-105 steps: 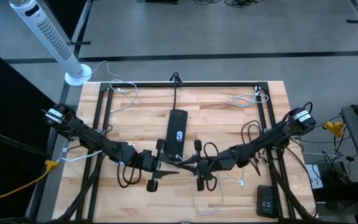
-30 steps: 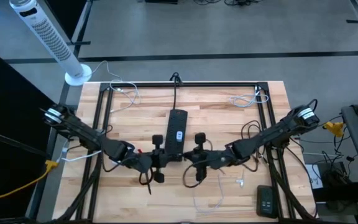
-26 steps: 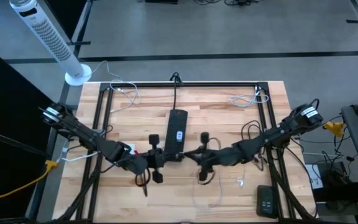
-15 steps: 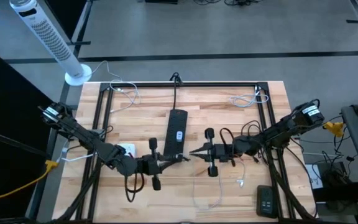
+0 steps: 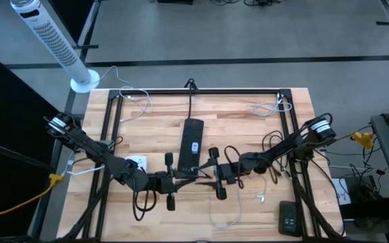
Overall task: Insert USB
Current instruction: Insert the left black charger cable into the white outlet extension
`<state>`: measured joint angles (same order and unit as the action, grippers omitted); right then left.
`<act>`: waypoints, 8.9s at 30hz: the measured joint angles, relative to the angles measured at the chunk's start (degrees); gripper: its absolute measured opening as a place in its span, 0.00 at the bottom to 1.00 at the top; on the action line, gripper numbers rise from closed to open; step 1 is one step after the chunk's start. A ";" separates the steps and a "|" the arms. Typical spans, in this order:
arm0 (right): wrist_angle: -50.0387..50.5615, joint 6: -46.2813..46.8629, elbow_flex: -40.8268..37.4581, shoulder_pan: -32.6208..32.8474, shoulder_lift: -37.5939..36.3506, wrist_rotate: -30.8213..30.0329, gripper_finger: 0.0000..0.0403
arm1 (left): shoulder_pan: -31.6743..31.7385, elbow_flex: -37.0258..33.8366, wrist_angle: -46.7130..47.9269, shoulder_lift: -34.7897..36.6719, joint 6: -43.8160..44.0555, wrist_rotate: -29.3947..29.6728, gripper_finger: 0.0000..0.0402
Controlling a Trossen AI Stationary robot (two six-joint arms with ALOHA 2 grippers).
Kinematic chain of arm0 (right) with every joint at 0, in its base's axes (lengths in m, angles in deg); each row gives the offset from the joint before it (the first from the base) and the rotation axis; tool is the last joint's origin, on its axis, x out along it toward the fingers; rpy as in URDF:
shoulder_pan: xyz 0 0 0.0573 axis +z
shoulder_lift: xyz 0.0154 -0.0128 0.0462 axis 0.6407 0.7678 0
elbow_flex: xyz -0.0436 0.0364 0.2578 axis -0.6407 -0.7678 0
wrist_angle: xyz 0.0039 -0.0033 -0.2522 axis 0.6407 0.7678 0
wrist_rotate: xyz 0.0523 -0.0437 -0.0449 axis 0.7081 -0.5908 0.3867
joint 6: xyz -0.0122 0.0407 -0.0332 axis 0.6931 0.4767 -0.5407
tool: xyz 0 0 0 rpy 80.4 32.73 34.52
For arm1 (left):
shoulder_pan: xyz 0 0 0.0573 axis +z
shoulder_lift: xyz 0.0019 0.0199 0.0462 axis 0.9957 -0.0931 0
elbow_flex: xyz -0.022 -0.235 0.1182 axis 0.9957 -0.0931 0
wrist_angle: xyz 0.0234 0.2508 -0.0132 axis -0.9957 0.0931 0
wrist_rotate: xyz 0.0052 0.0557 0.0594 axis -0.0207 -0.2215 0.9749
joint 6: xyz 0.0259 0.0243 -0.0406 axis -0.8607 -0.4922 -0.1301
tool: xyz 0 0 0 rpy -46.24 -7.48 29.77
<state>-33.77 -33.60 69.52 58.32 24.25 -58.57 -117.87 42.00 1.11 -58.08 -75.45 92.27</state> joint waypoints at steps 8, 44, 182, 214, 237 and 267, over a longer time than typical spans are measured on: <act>-15.98 0.41 0.84 0.27 7.55 -0.02 0.41 | 0.02 0.00 0.10 0.00 -0.06 0.02 0.02; 16.66 -3.18 0.84 1.57 -7.61 -8.00 0.04 | -0.28 -0.02 5.28 0.17 1.74 0.55 0.22; -4.29 -74.05 12.85 16.24 6.76 -56.16 0.04 | 0.71 6.77 32.18 2.38 26.48 -16.00 0.24; 54.70 -3.24 13.34 4.79 -13.15 -7.08 0.04 | -5.36 9.25 29.52 -4.92 21.42 12.26 0.44; 54.70 -2.60 13.34 4.72 -13.15 -7.13 0.04 | -4.17 9.25 22.05 -6.75 16.28 12.41 0.20; 43.08 -4.08 10.06 4.87 -13.92 -5.73 0.44 | -18.21 9.11 21.42 -6.75 22.82 34.67 0.01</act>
<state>9.31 -37.67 79.58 63.20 10.34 -64.31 -136.08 51.12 22.53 -64.84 -52.62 126.94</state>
